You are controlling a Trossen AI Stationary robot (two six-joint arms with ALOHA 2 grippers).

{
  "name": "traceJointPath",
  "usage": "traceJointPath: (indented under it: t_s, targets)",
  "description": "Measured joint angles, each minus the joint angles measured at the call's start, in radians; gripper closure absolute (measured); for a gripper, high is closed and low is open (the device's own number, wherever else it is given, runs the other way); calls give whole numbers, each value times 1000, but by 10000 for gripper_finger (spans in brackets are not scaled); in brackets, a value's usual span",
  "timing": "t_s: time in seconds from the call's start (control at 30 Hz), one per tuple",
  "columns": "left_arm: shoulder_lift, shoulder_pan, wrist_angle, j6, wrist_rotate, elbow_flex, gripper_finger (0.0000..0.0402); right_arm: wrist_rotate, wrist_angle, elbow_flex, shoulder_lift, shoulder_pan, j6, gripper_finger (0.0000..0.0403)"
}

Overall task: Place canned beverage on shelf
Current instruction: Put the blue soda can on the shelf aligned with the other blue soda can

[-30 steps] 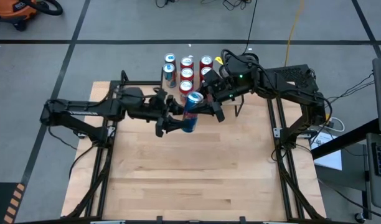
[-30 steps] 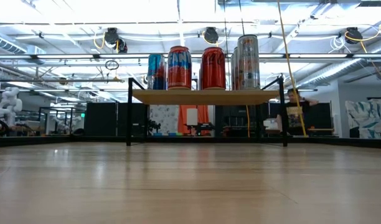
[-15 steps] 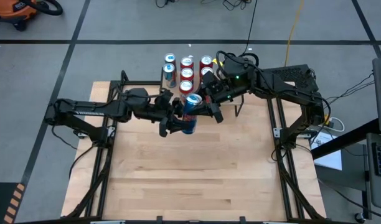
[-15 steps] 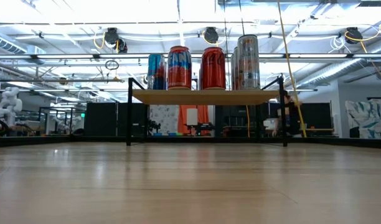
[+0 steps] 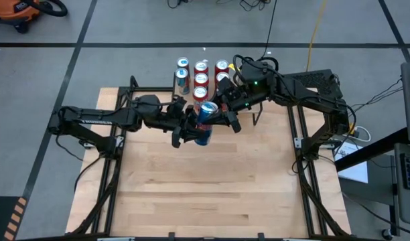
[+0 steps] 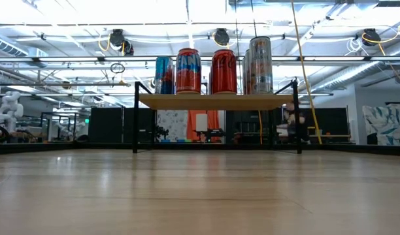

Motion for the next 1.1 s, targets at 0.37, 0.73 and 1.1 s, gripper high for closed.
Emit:
traceJointPath:
  t_s: [0.37,0.73,1.1]
  targets:
    - [0,0,42,-15,3,-1,164,-20,-9,0,-9,0,109,134]
    - [-2,0,129,1,-74,-1,165,127,-130,0,-89,13,117,67]
    - [-4,0,224,133,-339,-1,165,498,-219,0,-64,196,210,64]
